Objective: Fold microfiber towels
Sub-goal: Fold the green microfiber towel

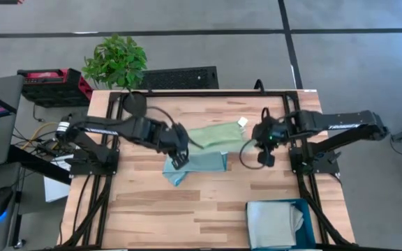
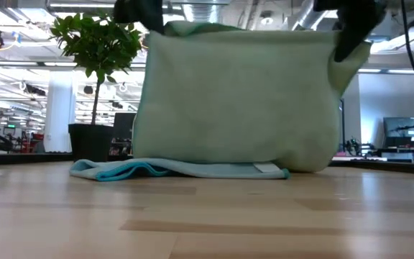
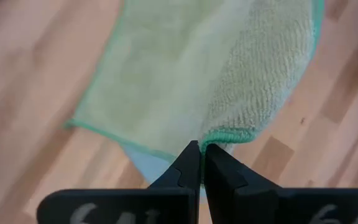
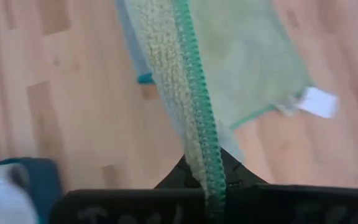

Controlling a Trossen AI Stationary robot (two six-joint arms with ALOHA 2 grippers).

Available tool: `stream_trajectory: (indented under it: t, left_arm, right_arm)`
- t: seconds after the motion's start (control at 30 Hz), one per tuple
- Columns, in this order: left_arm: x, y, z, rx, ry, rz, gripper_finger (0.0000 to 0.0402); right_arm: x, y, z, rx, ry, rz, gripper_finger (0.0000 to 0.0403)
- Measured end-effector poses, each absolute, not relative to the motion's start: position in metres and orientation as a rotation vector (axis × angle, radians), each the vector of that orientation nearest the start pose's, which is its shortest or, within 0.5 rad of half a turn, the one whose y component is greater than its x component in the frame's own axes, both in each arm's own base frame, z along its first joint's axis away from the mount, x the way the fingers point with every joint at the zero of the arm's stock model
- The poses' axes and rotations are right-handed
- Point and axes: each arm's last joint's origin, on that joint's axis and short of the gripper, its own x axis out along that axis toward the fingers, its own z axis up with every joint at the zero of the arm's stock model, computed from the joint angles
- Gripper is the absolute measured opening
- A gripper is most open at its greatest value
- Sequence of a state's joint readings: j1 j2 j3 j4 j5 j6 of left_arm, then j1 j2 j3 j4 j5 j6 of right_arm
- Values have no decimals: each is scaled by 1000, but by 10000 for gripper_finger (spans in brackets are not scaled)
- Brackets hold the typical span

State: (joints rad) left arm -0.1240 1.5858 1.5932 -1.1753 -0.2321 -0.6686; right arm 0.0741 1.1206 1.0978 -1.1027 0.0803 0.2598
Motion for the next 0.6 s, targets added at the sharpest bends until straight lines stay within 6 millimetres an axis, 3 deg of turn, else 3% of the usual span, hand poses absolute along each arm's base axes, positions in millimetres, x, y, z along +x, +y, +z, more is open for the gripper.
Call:
stream_trajectory:
  t: [0.2,0.6]
  left_arm:
    - [310,-55,310,-424,1046,447,0]
    - [307,-90,272,-580,1029,404,0]
  right_arm:
    - [194,34,288,190,1117,-112,7]
    - [190,64,262,300,1115,-81,8]
